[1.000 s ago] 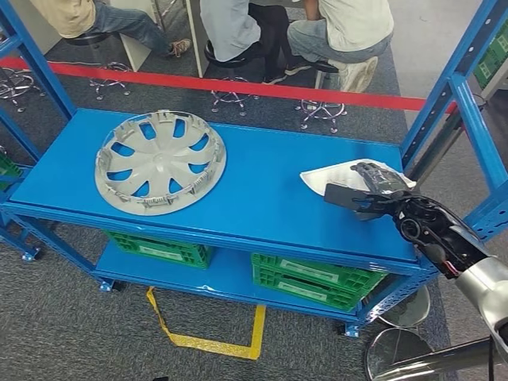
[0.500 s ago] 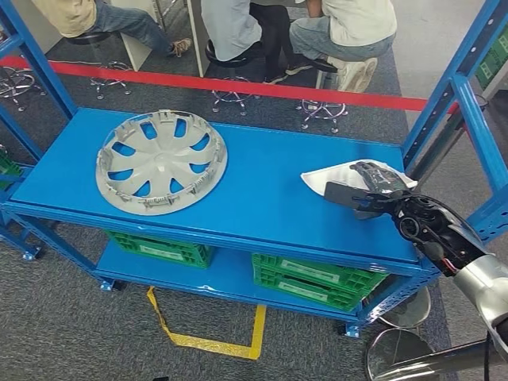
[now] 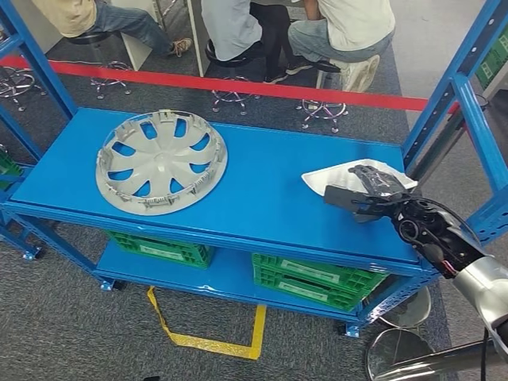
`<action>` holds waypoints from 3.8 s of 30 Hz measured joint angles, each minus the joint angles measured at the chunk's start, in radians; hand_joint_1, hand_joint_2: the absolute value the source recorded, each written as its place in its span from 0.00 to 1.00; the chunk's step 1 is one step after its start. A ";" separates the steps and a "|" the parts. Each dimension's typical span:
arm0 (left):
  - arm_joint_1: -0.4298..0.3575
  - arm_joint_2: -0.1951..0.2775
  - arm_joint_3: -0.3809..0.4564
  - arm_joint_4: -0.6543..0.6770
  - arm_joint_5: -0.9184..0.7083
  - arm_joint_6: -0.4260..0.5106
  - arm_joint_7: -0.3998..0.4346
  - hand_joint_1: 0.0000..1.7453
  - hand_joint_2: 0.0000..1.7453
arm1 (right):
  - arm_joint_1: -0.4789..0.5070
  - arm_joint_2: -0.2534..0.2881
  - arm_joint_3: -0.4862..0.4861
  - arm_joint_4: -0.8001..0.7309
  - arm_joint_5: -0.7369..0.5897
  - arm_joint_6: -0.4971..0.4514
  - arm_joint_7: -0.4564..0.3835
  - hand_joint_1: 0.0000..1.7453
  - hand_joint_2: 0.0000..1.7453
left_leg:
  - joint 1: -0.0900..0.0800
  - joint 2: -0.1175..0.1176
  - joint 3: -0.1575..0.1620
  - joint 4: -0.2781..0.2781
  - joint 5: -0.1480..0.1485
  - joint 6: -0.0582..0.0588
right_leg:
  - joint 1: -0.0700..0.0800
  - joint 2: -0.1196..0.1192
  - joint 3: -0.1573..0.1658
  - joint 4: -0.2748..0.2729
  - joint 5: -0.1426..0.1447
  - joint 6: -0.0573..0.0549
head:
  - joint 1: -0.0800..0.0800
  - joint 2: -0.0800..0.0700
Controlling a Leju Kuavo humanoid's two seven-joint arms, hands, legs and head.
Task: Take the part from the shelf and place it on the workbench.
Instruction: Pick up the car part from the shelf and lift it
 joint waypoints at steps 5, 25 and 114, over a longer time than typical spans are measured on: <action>-0.002 0.014 0.000 0.000 0.000 0.004 0.000 0.00 0.00 | -0.002 0.004 0.020 0.016 0.025 0.008 -0.014 0.00 1.00 | 0.000 0.000 0.000 0.000 0.000 0.000 | 0.000 0.000 0.000 0.000 0.000 0.000 | 0.000 0.000; -0.002 0.032 0.000 0.000 0.001 0.004 -0.001 0.00 0.00 | -0.057 0.029 0.077 0.104 0.090 0.032 -0.039 0.00 1.00 | 0.001 0.000 0.000 0.000 0.000 0.000 | 0.000 0.000 0.000 0.000 0.000 0.000 | 0.000 0.000; 0.006 0.062 0.000 0.000 0.004 -0.015 -0.007 0.00 0.00 | -0.234 0.103 0.172 0.294 0.113 0.033 -0.050 0.00 1.00 | 0.001 0.001 -0.001 0.000 0.000 0.000 | 0.001 0.000 -0.002 0.000 -0.001 -0.001 | 0.000 0.000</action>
